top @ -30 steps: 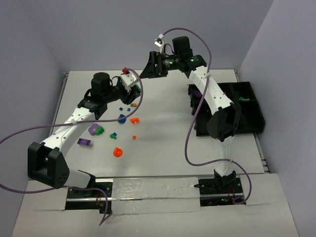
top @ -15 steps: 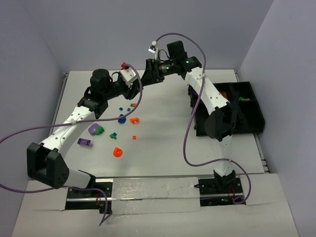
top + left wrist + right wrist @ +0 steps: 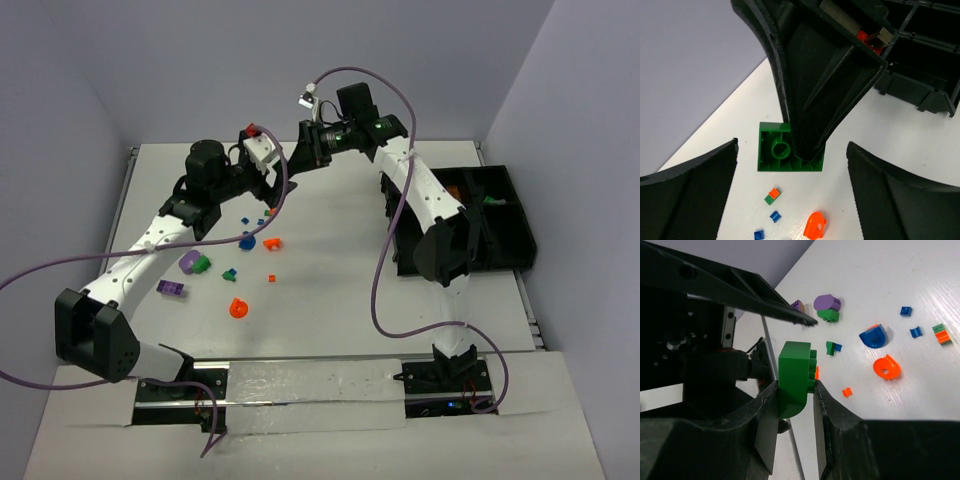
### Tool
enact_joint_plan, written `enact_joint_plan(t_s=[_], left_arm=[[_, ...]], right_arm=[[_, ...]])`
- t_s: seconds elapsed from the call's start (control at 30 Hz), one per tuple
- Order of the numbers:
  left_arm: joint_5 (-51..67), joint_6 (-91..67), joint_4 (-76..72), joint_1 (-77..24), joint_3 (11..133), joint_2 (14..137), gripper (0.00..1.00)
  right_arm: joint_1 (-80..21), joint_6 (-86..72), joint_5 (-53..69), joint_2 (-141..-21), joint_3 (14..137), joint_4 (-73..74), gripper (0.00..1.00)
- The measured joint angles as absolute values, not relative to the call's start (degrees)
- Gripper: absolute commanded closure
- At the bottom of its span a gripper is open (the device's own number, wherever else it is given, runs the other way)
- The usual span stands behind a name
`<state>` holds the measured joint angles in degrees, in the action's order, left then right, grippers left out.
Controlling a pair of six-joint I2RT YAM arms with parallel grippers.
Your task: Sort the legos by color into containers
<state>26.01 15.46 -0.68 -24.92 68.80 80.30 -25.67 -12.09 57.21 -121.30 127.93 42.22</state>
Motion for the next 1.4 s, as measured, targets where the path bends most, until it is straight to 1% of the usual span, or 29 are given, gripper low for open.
enact_joint_plan(t_s=[0.1, 0.2, 0.3, 0.4, 0.5, 0.6, 0.7, 0.87, 1.07, 1.2, 1.4], left_arm=[[23.6, 12.9, -0.5, -25.0, 69.8, 80.5, 0.01], [21.2, 11.3, -0.1, -24.9, 71.3, 80.8, 0.01], [18.1, 9.2, 1.7, -24.4, 73.1, 81.4, 0.01], [14.9, 7.0, 4.6, -23.6, 75.2, 83.4, 0.01], [12.4, 5.4, 6.9, -22.6, 76.5, 86.3, 0.01], [10.2, 4.4, 9.6, -21.8, 77.0, 89.0, 0.01], [8.6, 3.7, 11.4, -21.5, 77.7, 91.4, 0.01], [6.4, 3.6, 14.0, -20.5, 79.8, 94.6, 0.01], [7.1, 3.6, 11.9, -17.5, 76.9, 93.6, 0.01], [9.2, 3.7, 11.2, -15.0, 75.7, 93.6, 0.01], [17.5, 3.8, 4.7, -9.3, 72.8, 93.6, 0.01]], right_arm=[[-24.1, -11.2, 55.4, -120.7, 126.9, 42.3, 1.00], [-19.1, -8.5, 52.0, -118.4, 123.7, 43.3, 1.00], [-10.4, -4.0, 45.9, -114.3, 118.5, 44.9, 1.00], [1.2, 0.8, 38.5, -110.2, 114.5, 47.3, 1.00], [12.0, 5.7, 28.1, -107.6, 113.1, 49.5, 1.00], [17.4, 9.5, 18.4, -107.0, 113.7, 51.2, 1.00], [18.0, 12.2, 12.1, -107.5, 114.7, 53.1, 1.00], [16.7, 15.8, 4.6, -113.2, 121.8, 55.8, 1.00], [16.6, 17.5, 0.4, -117.1, 121.5, 56.7, 1.00], [16.6, 18.3, -1.3, -118.4, 121.5, 56.7, 1.00], [16.6, 19.4, -2.4, -123.0, 124.0, 57.0, 1.00]])
